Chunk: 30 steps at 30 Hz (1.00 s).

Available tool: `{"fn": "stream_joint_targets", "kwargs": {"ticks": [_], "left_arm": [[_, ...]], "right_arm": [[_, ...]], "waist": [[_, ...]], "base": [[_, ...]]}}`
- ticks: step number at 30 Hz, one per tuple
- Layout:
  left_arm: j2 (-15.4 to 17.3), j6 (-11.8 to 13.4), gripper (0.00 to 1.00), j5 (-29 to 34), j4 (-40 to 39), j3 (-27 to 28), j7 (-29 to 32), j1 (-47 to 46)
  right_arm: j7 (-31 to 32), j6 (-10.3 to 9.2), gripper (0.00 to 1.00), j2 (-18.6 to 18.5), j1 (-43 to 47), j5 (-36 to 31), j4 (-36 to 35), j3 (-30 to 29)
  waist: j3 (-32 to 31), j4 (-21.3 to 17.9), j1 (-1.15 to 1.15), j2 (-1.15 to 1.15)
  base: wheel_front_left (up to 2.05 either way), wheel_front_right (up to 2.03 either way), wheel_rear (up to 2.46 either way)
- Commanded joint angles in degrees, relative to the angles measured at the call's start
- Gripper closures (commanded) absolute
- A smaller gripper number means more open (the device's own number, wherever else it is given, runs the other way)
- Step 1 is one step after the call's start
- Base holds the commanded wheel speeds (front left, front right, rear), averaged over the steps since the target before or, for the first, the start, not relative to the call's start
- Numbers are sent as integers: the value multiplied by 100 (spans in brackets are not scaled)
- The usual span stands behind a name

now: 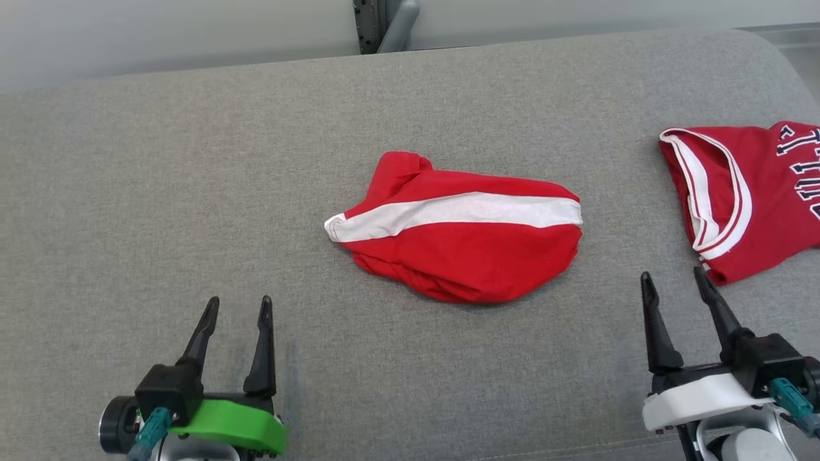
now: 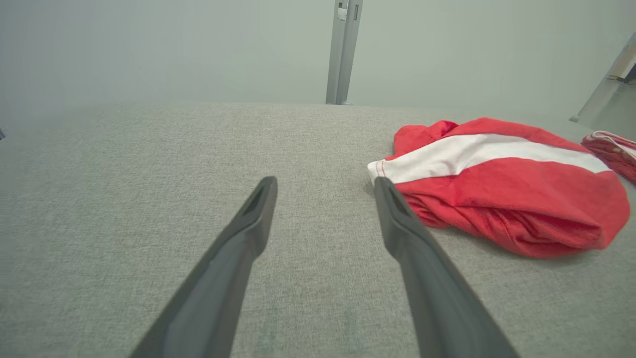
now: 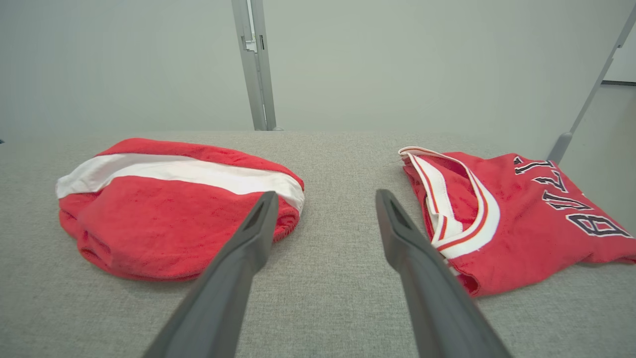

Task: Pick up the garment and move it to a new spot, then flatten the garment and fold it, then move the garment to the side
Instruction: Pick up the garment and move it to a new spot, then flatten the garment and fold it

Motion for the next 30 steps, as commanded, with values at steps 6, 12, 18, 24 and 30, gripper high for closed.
{"fn": "stream_joint_targets", "kwargs": {"ticks": [6, 12, 18, 24, 30], "left_arm": [[-336, -604, 0, 621, 16, 1009, -13, 640], [-538, -953, 0, 886, 223, 1686, -12, 785], [-663, -1103, 0, 1030, 272, 1934, -12, 721], [-759, -1177, 0, 1029, 136, 2034, -13, 478], [-640, -1204, 0, 781, 470, 1589, 82, -195]], "right_arm": [[-2, -8, 0, -11, 276, -160, -118, -383], [-2, -8, 0, -14, 372, -195, 12, -468], [-2, -8, 0, -14, 386, -198, 93, -496], [-2, -8, 0, -13, 106, 270, 269, -428], [252, -8, 0, -532, -738, 1032, 827, 197]], "waist": [[-237, 187, 0, 0], [-335, 271, 0, 0], [-357, 311, 0, 0], [-229, 311, 0, 0], [251, 292, 0, 0]], "base": [[0, 0, 0], [0, 0, 0], [0, 0, 0], [0, 0, 0], [0, 0, 0]]}}
